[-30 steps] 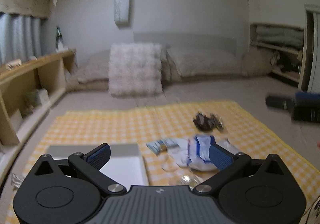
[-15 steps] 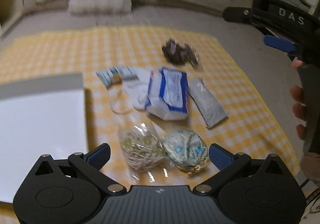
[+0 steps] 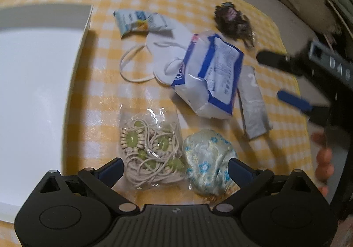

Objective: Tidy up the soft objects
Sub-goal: 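Move left tool toward the clear bag of cords while right tool approaches the blue-white tissue pack, then close left gripper on the bag of cords while right gripper closes on the tissue pack, then lift and carry the cord bag with left tool while right tool carries the tissue pack to the white tray, then lower the cord bag into the tray and open left gripper while right releases the tissue pack beside it, then withdraw left tool toward the floral pouch while right tool moves toward the grey printed pouch, then grasp the floral fabric pouch with left gripper while right gripper grasps the grey printed pouch, then carry the floral pouch with left tool while right tool carries the grey pouch to the tray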

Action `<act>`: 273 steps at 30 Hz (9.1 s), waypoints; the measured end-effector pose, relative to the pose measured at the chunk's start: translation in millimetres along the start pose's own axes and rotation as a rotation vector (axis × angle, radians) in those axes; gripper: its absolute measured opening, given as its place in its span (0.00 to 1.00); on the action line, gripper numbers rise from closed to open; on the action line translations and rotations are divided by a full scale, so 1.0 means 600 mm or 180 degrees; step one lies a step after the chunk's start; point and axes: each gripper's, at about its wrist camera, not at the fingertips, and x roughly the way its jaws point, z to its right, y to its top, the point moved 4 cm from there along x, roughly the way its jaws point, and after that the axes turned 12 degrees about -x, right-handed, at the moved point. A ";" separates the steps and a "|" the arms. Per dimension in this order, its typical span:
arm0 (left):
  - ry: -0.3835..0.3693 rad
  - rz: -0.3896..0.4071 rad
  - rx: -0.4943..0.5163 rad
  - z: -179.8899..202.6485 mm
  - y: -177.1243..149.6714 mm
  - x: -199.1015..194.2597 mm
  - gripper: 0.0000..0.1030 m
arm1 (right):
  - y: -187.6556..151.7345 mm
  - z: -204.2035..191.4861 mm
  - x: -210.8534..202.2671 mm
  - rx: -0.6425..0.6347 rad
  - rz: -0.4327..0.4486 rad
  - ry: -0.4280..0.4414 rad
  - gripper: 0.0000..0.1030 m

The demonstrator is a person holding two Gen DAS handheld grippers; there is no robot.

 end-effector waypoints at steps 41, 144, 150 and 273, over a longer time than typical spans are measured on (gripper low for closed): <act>0.0420 0.0171 0.1031 0.017 -0.009 0.045 0.57 | -0.028 0.002 0.082 -0.0294 -0.0579 0.0135 0.17; 0.0724 0.0849 0.0851 -0.257 0.018 -0.201 0.87 | -0.139 -0.366 -0.010 -0.1496 -0.0655 0.0584 0.68; 0.0768 0.0999 0.0739 -0.269 0.007 -0.229 0.96 | -0.136 -0.365 -0.032 -0.1481 -0.0533 0.0550 0.77; 0.0012 0.0572 0.1128 0.084 -0.004 0.020 0.60 | -0.032 0.037 0.001 -0.1417 -0.0602 -0.0336 0.50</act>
